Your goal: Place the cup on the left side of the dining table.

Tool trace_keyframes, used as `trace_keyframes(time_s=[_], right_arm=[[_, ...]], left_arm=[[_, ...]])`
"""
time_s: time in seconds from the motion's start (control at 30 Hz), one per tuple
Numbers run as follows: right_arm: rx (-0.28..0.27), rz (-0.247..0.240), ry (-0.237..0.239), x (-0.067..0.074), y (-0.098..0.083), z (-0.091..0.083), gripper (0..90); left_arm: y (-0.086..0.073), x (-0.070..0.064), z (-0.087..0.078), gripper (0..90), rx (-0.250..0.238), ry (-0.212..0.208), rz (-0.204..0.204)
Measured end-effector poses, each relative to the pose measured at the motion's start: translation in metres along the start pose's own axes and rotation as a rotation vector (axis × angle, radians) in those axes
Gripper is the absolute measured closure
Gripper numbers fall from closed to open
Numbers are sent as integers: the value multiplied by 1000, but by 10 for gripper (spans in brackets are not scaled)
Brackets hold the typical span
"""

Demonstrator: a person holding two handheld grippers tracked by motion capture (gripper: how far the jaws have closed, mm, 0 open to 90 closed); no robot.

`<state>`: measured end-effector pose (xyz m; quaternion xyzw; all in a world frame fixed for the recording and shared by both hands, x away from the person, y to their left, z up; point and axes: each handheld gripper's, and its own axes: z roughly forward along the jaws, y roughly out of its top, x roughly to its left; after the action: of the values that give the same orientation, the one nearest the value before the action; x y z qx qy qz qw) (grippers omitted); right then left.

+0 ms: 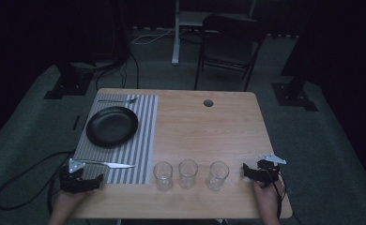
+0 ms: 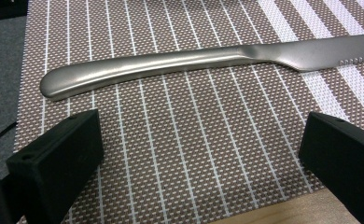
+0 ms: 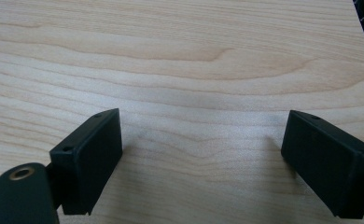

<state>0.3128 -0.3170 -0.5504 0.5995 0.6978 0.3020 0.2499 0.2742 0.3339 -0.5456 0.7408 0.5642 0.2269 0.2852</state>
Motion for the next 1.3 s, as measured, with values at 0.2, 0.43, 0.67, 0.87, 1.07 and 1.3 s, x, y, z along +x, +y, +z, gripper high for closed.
trace_keyframes(time_s=[0.2, 0.43, 0.67, 0.87, 1.07, 1.3], right_arm=[[0, 0, 0, 0, 0, 0, 119], [0, 0, 0, 0, 0, 0, 119], [0, 0, 0, 0, 0, 0, 119], [0, 0, 0, 0, 0, 0, 120], [0, 0, 0, 0, 0, 0, 119], [0, 0, 0, 0, 0, 0, 120]], left_arm=[[0, 0, 0, 3, -1, -4, 3], [0, 1, 0, 7, -3, -7, 7], [-1, 2, -2, 12, -6, -14, 26], [-2, -3, -4, 12, -26, -12, 75], [0, -5, -4, 12, -12, -42, 82], [1, -14, -5, 12, -11, -92, 105]])
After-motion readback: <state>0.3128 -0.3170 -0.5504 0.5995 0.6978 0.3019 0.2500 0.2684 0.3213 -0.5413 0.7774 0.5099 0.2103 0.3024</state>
